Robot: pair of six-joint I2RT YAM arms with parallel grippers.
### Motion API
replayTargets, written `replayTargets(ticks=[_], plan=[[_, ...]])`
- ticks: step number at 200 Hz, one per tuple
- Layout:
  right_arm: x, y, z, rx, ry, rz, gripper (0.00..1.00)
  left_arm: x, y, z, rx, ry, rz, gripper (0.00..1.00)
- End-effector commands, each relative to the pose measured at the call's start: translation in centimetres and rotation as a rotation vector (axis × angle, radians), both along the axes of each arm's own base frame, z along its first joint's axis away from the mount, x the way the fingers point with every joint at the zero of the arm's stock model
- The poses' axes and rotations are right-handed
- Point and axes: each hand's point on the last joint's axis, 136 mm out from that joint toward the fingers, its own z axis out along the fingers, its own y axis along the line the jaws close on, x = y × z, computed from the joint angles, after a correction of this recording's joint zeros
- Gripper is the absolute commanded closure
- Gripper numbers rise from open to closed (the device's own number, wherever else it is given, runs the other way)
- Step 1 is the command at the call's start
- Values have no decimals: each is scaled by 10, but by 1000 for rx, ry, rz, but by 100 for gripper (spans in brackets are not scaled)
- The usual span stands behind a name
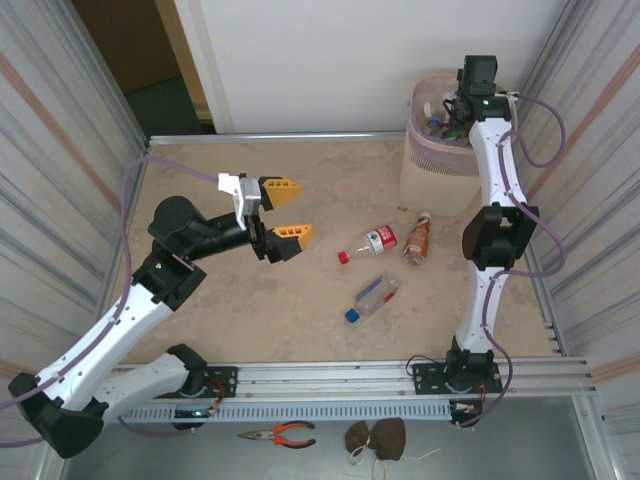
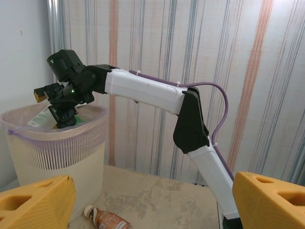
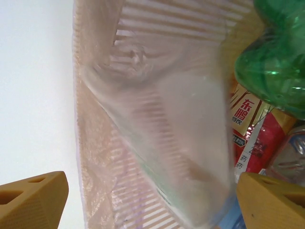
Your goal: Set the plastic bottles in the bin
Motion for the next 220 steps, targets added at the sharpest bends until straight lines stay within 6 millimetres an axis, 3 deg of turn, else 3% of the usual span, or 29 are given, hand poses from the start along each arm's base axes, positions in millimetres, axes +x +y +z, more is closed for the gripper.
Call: replayTargets(ticks=[1, 69, 127, 173, 202, 220], plan=[[-24, -6, 29, -15, -7, -51, 8, -2, 4, 8, -32, -16, 7, 14], [-26, 2, 88, -174, -132, 123, 22, 0, 4, 5, -40, 3, 7, 14], [-2, -4, 94, -309, -210, 283, 36, 6, 0, -2, -25, 31, 8, 15], [31, 1, 72, -309, -252, 427, 50, 11, -3, -5, -17, 42, 8, 15], [52, 8, 25, -273, -196, 482, 55, 14, -6, -8, -11, 57, 8, 15], [62, 27, -4, -229, -181, 562, 58, 16, -7, -9, -10, 65, 10, 15]])
